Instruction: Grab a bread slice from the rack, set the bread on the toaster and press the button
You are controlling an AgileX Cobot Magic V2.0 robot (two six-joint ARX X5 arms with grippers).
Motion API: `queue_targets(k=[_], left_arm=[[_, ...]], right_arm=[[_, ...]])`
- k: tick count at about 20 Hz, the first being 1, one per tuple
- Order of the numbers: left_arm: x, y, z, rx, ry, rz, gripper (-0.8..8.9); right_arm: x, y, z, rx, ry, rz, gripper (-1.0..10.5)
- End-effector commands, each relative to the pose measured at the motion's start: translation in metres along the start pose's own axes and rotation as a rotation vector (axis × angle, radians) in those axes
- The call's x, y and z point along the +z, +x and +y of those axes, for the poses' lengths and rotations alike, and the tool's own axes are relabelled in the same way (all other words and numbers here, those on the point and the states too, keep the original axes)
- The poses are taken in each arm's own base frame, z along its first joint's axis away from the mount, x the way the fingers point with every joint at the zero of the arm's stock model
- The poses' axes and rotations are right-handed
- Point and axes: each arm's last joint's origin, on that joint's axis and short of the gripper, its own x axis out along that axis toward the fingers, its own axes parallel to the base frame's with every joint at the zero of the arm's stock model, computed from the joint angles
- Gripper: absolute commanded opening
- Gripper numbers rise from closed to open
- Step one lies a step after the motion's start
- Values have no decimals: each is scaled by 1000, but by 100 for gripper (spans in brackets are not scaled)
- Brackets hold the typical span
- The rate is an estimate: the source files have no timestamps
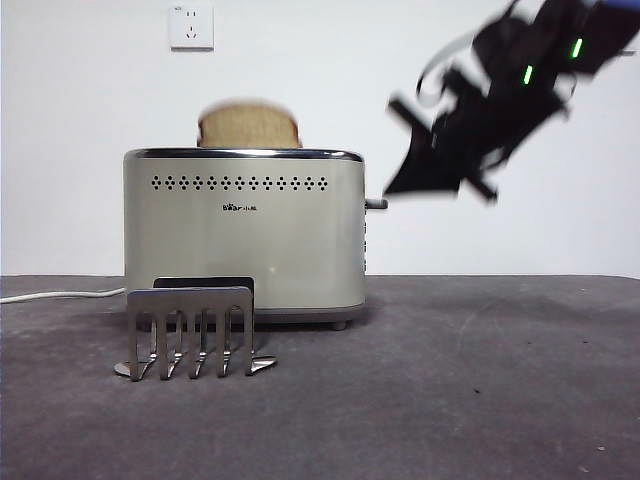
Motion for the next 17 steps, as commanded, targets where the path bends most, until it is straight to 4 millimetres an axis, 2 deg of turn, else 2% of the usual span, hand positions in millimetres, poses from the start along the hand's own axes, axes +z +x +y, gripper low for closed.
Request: queue_targets(k=[1, 4, 6, 9, 13, 14, 16, 17], left_arm=[[0, -1, 0, -3, -7, -1, 502], [-2, -1, 0, -7, -9, 14, 502], [-3, -1, -1, -10, -9, 26, 502], [-5, -1, -1, -16, -11, 50, 502], [-7, -1, -2, -23, -12, 68, 486], [-8, -1, -2, -29, -12, 75, 444], [-9, -2, -4, -66, -15, 86, 267], [-10, -2, -5, -97, -17, 86, 108]], right_arm=[[20, -42, 31, 13, -48, -53, -12], [26, -99, 68, 5, -86, -14, -12], [18, -138, 88, -11, -108, 58, -12], [-5, -192, 114, -31, -155, 188, -12], [-24, -227, 129, -36, -185, 271, -12], [-28, -234, 132, -35, -191, 283, -12], [-36, -249, 138, -34, -199, 297, -12], [-40, -257, 142, -34, -200, 300, -12]])
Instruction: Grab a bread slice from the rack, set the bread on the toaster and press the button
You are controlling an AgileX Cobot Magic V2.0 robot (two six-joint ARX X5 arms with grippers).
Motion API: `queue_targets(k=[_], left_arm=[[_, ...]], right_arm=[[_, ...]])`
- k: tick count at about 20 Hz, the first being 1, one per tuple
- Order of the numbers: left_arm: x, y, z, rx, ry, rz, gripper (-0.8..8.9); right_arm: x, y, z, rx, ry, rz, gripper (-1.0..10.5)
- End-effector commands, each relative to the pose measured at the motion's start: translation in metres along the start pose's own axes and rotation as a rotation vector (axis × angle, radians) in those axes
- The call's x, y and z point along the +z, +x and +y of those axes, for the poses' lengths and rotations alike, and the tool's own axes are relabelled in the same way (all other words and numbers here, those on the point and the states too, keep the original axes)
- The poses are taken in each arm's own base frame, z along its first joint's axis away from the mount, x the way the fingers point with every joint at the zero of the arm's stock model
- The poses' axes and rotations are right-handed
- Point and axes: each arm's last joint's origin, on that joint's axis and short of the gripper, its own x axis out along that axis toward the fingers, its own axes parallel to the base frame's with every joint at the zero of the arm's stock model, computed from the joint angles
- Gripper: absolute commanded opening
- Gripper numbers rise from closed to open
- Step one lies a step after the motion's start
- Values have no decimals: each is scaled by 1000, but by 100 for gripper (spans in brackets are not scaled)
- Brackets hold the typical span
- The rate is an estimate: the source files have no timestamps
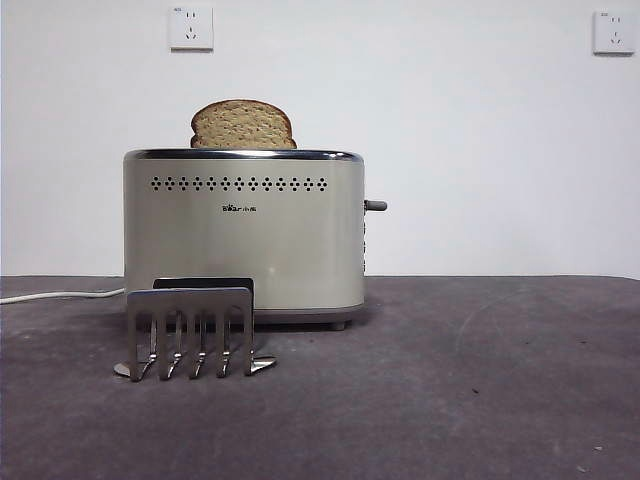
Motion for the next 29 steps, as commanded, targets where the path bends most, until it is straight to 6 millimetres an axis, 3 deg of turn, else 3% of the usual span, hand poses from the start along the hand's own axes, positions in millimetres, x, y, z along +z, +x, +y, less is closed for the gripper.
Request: queue_targets(k=[1, 6, 21, 24, 27, 29], left_arm=[[-1, -1, -2, -60, -7, -5, -30], [-1, -1, -3, -97, -3, -13, -3], [0, -1, -3, -91, 3, -16, -4], [-2, -19, 0, -29, 82, -109, -3], [-7, -63, 4, 108, 121, -461, -3], [-28, -80, 4, 235, 90, -651, -3]], right_arm=[[-12, -12, 7, 2, -41, 3, -12], [-21, -27, 16, -4, -65, -39, 2], [-21, -28, 17, -8, -66, -42, 1], [-21, -28, 17, -8, -66, -42, 1], [-21, -28, 17, -8, -66, -42, 1], [-21, -28, 17, -8, -66, -42, 1]])
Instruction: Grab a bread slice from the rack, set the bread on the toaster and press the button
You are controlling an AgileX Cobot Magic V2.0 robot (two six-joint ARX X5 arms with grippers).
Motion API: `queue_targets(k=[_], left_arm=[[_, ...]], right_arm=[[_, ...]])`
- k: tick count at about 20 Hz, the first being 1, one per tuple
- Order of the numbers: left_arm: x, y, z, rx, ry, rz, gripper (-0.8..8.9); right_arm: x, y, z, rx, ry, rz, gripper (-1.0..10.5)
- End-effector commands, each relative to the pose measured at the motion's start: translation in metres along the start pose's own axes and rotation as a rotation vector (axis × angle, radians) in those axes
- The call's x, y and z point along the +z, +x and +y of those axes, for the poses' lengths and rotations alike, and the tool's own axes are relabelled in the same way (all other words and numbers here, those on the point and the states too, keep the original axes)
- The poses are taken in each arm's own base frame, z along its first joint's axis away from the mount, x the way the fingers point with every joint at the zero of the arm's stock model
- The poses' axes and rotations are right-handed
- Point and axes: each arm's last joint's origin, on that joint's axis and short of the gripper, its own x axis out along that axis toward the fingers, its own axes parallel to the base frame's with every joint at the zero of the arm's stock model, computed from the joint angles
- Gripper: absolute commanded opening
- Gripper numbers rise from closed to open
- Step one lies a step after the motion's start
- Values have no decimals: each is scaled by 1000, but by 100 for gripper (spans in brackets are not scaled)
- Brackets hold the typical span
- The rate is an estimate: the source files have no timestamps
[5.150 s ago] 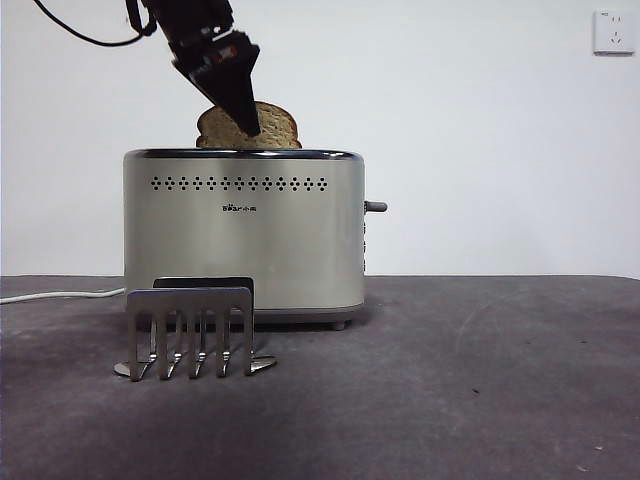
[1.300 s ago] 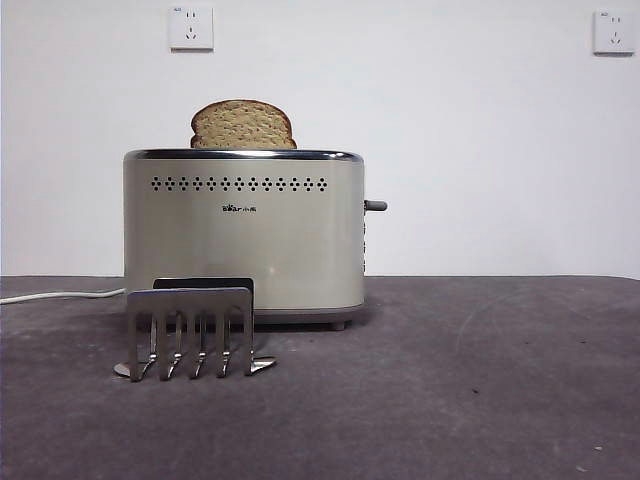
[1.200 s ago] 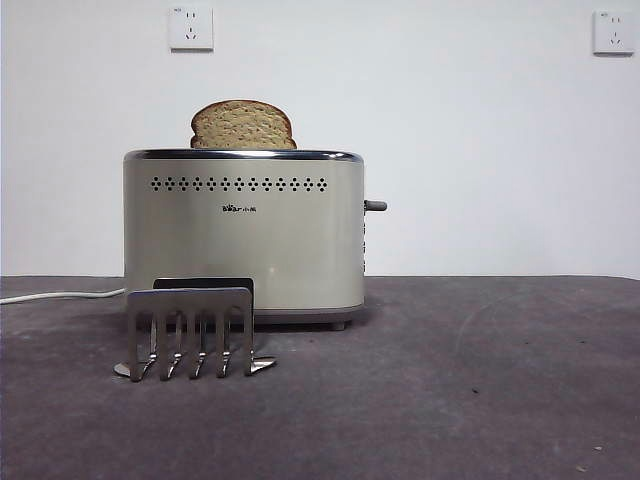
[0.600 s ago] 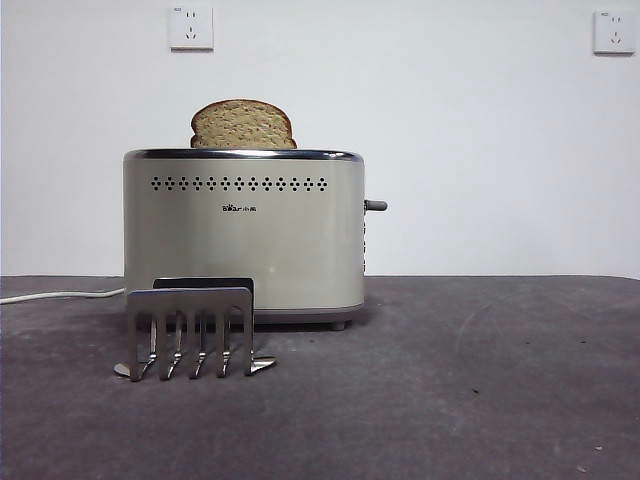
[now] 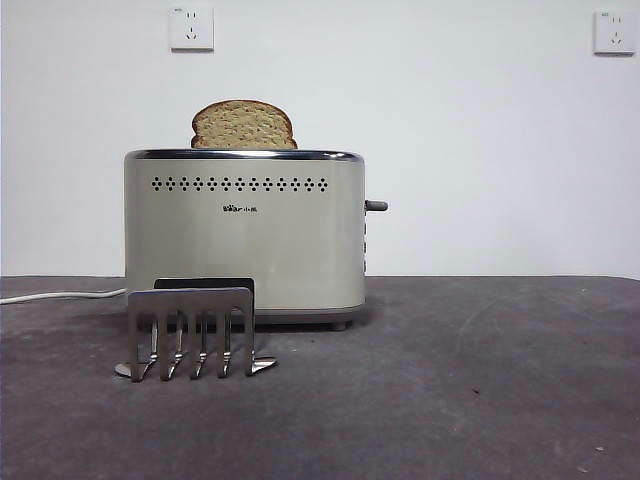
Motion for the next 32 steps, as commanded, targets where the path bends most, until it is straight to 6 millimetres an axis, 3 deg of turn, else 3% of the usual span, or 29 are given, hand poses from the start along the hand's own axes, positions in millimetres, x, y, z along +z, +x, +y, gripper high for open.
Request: queue_targets(k=[1, 3, 7, 11, 15, 20, 25, 32], left_arm=[[-20, -23, -2, 156, 3, -176, -4], [-58, -33, -9, 302, 7, -220, -4], [-147, -30, -26, 592, -26, -160, -4], [-227, -17, -47, 631, -117, -122, -3], [-281, 1, -58, 604, -154, -29, -4], [-324, 14, -69, 584, -196, 32, -4], [-349, 23, -74, 559, -251, 103, -3], [-352, 23, -74, 560, -300, 106, -4]], right_arm=[[-1, 1, 0, 0, -8, 4, 1], [-1, 1, 0, 0, -8, 4, 1], [-1, 1, 0, 0, -7, 4, 1], [-1, 1, 0, 0, -7, 5, 1], [-1, 1, 0, 0, -7, 5, 1], [-1, 1, -1, 0, -7, 5, 2], [-1, 1, -1, 0, -7, 6, 1], [-1, 1, -1, 0, -7, 6, 2]])
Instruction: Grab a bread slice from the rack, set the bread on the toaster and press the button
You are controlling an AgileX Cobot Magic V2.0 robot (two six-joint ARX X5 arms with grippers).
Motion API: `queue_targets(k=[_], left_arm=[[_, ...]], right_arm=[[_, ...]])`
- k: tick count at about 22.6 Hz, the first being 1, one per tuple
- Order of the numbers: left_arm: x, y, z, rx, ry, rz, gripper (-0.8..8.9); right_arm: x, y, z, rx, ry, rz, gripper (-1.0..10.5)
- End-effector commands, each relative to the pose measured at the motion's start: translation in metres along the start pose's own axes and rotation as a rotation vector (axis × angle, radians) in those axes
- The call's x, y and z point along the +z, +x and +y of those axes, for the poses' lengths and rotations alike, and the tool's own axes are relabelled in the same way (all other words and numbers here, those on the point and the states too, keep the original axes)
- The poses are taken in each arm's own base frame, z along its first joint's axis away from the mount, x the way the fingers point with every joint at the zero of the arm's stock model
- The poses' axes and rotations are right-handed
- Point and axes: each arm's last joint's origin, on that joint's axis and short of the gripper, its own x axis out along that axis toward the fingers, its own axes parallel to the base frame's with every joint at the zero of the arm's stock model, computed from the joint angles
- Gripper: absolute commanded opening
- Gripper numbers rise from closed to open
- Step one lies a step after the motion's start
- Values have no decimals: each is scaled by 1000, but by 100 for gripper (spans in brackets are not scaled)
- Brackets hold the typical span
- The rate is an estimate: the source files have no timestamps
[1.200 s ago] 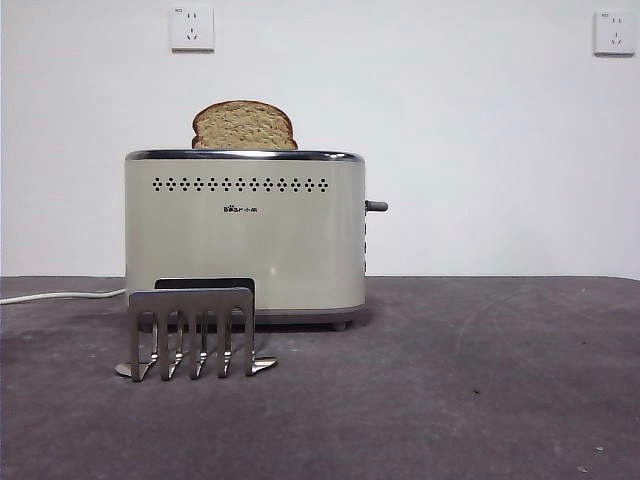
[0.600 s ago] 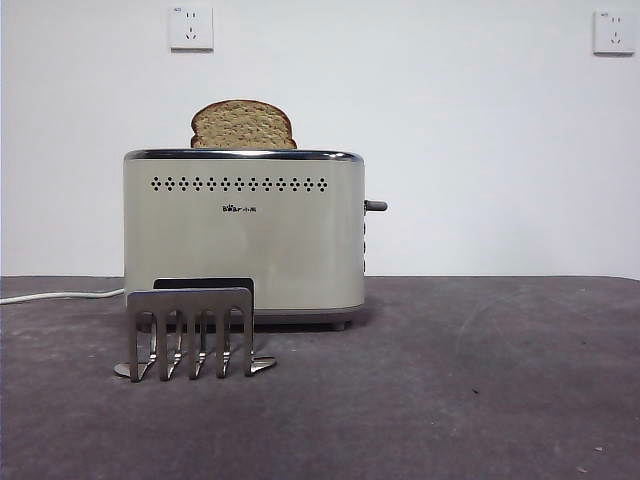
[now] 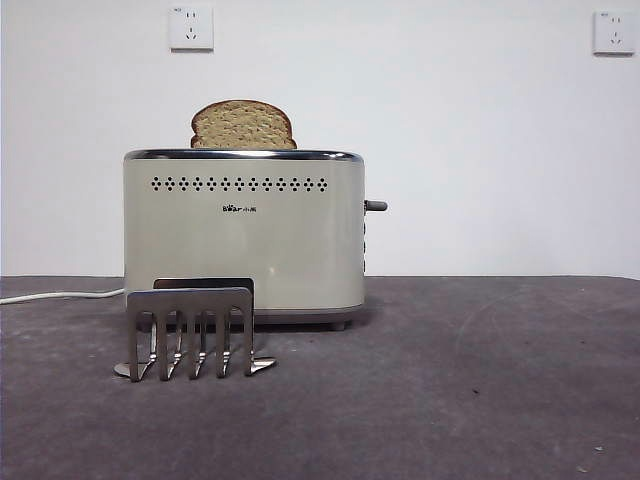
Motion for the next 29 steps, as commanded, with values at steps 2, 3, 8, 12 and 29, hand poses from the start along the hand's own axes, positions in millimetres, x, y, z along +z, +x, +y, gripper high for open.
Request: queue_targets(k=[2, 3, 8, 12, 29], left_arm=[[-4, 1, 0, 3, -14, 14, -3], [-4, 1, 0, 3, -14, 14, -4], [-4, 1, 0, 3, -14, 14, -4], [-4, 1, 0, 3, -14, 14, -4], [-4, 1, 0, 3, -14, 14, -4]], right_arm=[[-1, 1, -1, 0, -7, 6, 1], [-1, 1, -1, 0, -7, 6, 1], [-1, 1, -1, 0, -6, 6, 1], [-1, 1, -1, -2, -24, 0, 1], [-127, 40, -52, -554, -73, -738, 1]])
